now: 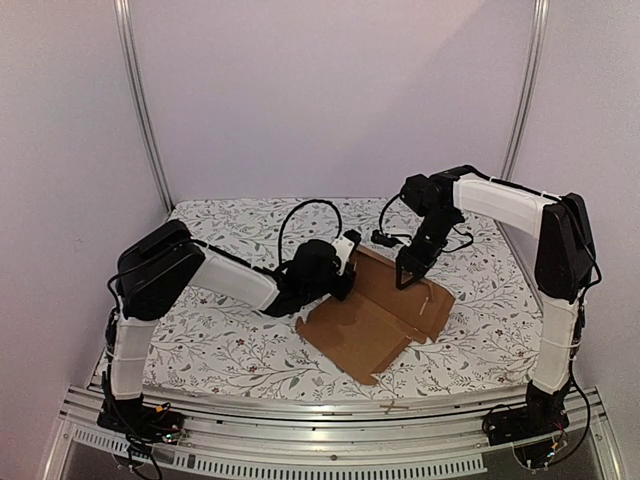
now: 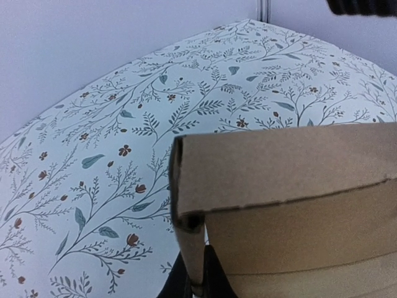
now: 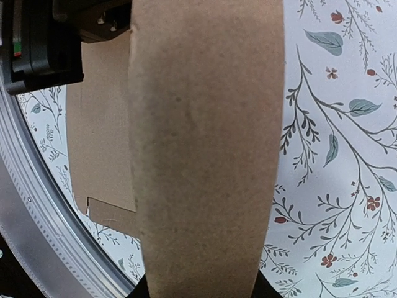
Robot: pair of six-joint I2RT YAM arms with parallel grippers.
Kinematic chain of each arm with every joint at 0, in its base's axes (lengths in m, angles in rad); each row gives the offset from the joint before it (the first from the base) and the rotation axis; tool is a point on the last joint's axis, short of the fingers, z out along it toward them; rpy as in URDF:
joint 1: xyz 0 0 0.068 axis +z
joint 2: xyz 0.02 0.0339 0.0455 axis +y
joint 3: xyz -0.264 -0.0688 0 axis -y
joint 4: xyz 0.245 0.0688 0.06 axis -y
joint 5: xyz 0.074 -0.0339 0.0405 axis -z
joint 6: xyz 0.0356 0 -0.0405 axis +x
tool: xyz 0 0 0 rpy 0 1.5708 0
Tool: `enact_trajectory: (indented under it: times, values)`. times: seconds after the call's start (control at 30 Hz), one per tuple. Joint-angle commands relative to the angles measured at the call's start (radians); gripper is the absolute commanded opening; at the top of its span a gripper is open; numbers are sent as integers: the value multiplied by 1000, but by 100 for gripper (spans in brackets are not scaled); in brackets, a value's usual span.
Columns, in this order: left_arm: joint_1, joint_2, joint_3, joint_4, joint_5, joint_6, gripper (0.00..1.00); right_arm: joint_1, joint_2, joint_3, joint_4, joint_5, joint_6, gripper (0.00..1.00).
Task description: Fold the paper box
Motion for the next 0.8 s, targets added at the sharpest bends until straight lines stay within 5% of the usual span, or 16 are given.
enact_trajectory:
  times: [0.0, 0.13, 0.4, 0.67, 0.77]
  values:
    - [-20, 53, 30, -82, -168, -8, 0, 12, -3, 38, 2, -143, 6, 32]
    - [-58, 54, 49, -89, -399, -97, 5, 34, -4, 42, -13, -187, 36, 32]
    - [-60, -53, -103, 43, -220, -120, 9, 30, -34, 71, -10, -92, 42, 37]
    - [-60, -231, -307, 68, -56, -126, 44, 18, -71, 125, -22, -80, 20, 45]
    - [-67, -314, -358, 39, -21, -125, 49, 18, -74, 128, -25, -92, 11, 47]
